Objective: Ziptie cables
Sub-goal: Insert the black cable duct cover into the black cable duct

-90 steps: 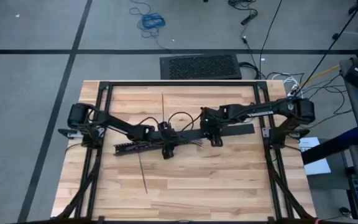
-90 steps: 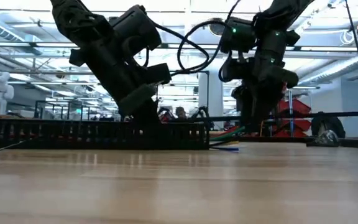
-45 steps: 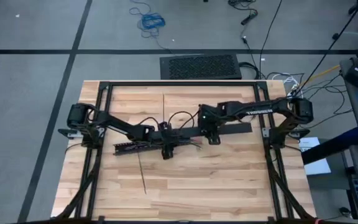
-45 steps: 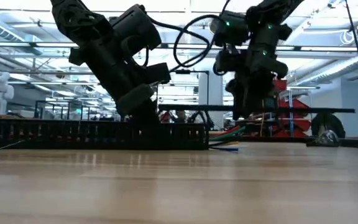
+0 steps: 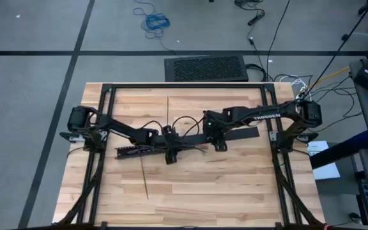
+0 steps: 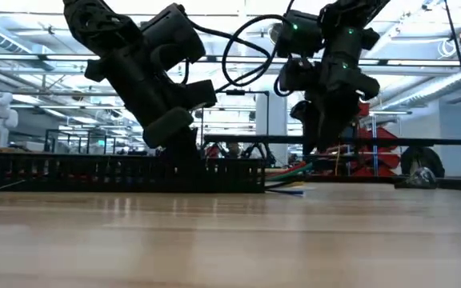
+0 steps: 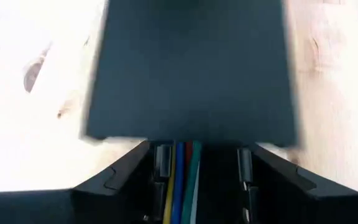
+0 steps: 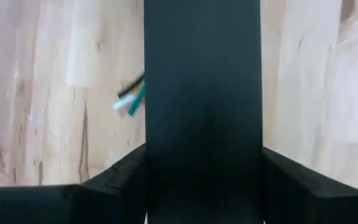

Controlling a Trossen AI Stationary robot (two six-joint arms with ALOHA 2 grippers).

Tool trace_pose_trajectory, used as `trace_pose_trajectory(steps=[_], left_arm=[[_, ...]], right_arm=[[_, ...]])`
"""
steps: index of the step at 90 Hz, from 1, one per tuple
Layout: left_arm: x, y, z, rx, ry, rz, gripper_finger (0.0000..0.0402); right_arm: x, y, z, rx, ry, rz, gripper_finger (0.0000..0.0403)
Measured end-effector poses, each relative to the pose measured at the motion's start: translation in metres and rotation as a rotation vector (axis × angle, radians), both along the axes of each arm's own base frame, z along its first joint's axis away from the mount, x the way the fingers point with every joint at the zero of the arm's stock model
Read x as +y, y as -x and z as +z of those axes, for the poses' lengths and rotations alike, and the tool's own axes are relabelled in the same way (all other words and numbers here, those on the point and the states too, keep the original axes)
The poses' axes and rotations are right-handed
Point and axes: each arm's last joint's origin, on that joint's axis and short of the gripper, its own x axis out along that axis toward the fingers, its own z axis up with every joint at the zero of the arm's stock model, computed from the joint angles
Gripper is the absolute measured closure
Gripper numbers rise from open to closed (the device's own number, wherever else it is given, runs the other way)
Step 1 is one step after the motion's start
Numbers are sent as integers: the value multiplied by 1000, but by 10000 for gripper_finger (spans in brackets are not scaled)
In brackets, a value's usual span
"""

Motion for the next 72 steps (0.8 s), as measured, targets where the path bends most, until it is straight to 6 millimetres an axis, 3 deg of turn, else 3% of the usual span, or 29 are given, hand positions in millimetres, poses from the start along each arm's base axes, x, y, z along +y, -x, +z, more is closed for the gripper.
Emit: trace_pose_trajectory(steps=[25, 49, 72], left_arm=[[0, 0, 0, 1, -5, -8, 179], [-1, 0, 0, -2, -5, -8, 179], [-1, 0, 0, -5, -6, -9, 179]], right_arm=[[3, -2, -3, 1, -9, -4, 183], [5, -8, -25, 71, -12, 3, 183], [5, -8, -26, 74, -13, 5, 183]])
